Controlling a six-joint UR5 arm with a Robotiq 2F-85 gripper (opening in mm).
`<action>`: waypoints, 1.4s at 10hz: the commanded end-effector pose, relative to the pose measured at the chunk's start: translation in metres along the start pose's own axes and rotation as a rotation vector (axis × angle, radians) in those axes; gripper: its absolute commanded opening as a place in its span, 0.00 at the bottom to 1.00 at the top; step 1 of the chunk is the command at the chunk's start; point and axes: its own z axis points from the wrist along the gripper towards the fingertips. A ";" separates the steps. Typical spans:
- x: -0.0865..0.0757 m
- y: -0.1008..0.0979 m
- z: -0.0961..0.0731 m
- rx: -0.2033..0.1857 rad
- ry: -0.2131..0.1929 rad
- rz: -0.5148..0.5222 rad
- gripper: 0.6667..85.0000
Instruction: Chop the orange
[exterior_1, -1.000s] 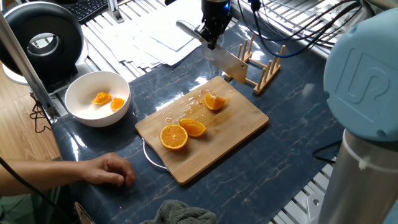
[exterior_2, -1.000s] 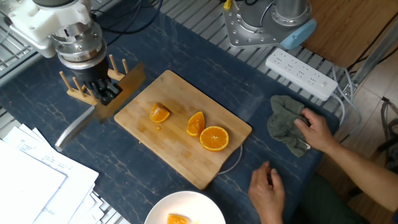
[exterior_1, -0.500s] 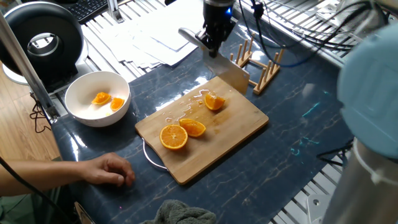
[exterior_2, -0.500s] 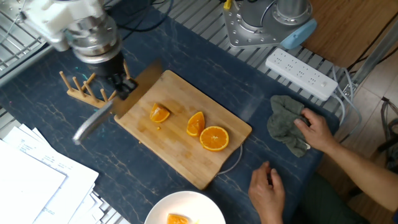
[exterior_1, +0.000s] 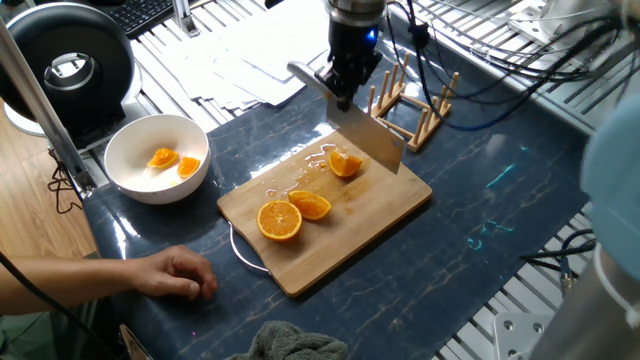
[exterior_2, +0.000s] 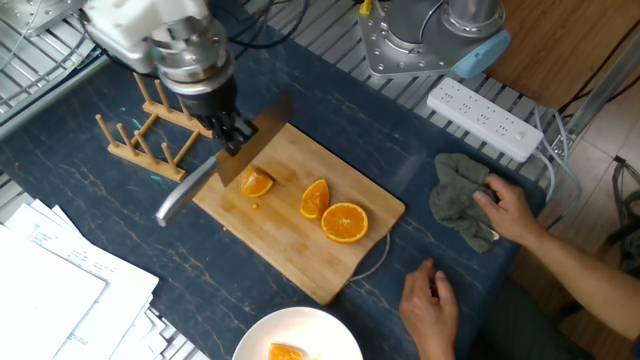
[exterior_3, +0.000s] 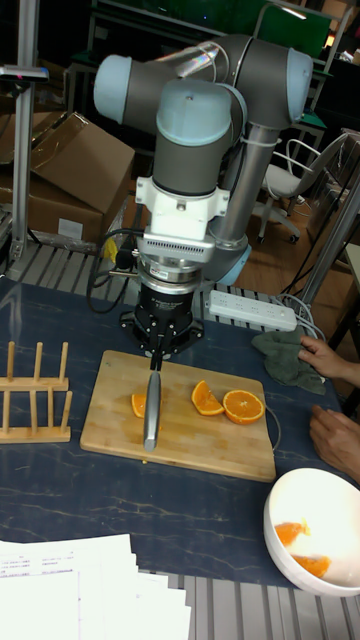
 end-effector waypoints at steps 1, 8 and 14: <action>0.005 0.002 0.016 -0.015 -0.024 -0.032 0.01; 0.006 -0.002 0.030 -0.004 -0.031 -0.056 0.01; 0.007 0.002 0.035 -0.005 -0.037 -0.052 0.01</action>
